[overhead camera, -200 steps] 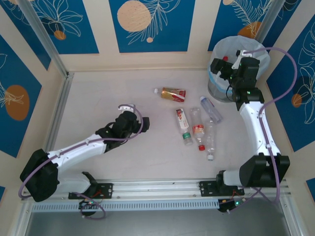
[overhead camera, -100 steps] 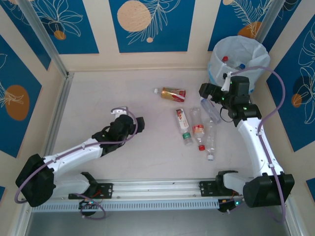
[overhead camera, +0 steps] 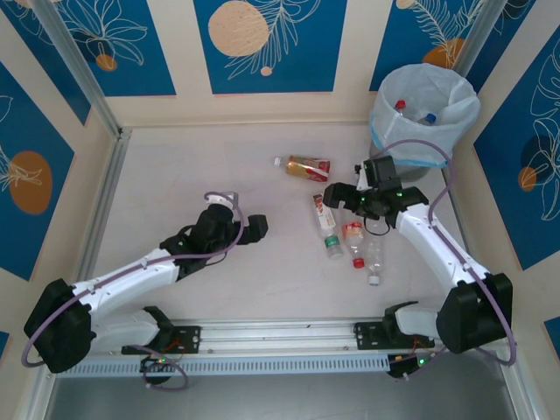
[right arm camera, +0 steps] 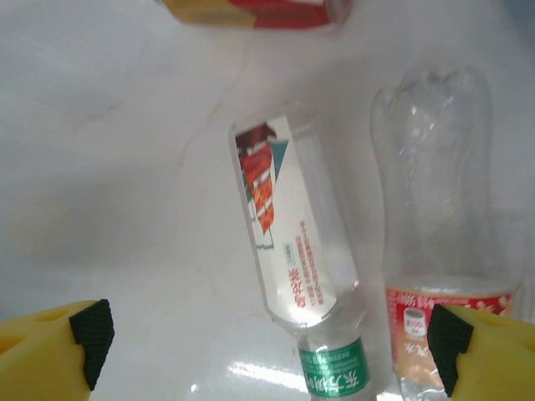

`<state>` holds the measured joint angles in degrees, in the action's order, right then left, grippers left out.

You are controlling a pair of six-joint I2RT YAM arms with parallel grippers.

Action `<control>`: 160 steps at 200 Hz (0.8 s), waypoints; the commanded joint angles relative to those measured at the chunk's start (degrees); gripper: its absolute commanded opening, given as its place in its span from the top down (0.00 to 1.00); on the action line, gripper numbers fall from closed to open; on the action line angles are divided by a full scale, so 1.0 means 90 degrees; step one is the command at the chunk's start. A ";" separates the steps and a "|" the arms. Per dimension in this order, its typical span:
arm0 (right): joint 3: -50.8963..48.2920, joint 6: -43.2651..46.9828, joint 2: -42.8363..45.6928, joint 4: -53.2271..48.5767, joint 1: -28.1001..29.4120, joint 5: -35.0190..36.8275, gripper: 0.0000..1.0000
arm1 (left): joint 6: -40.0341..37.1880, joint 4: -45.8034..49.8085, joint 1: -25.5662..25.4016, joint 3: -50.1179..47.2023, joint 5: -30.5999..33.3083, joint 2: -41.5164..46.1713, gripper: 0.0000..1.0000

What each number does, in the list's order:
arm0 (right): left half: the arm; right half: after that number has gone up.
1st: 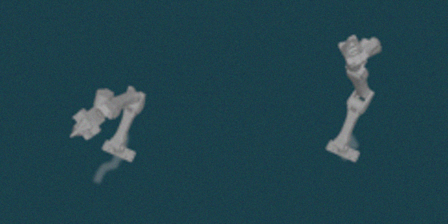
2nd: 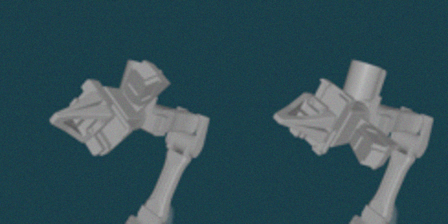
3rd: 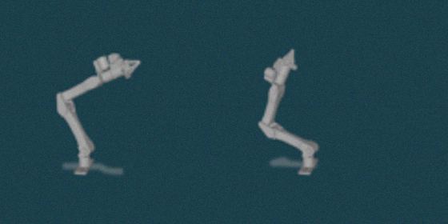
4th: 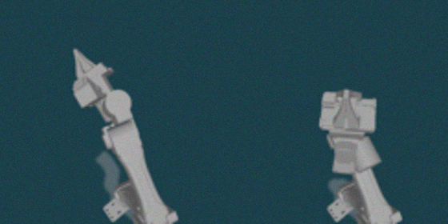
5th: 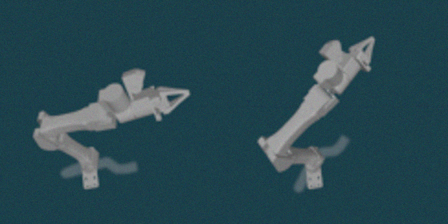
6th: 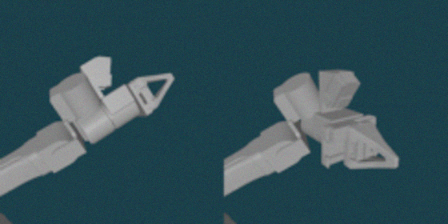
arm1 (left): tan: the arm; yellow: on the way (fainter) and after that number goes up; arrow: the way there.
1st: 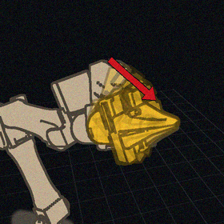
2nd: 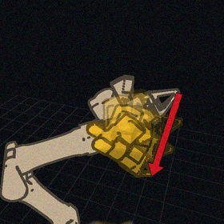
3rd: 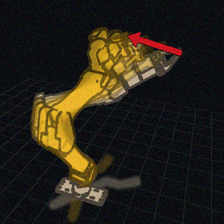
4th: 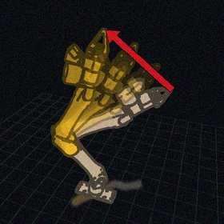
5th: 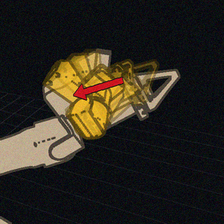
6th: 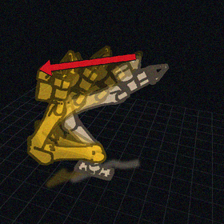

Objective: Put the plastic bottles in the bin

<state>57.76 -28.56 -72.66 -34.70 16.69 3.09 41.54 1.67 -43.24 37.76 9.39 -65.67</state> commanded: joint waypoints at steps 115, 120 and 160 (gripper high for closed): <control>-0.0438 -0.0139 -0.1135 -0.0950 0.1399 0.0720 0.11 | -0.0563 -0.0071 0.0056 0.0170 -0.1777 -0.0104 0.01; -0.0457 -0.0166 -0.1173 -0.0949 0.1437 0.0813 0.12 | -0.0602 -0.0071 0.0052 0.0171 -0.1784 -0.0123 0.01; -0.0662 -0.0224 -0.1273 -0.0754 0.1627 0.1286 0.17 | -0.0645 0.0000 0.0056 0.0232 -0.1622 -0.0267 0.01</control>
<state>52.97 -29.06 -83.81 -41.39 30.48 10.50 37.28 2.15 -43.22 38.13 -4.10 -67.35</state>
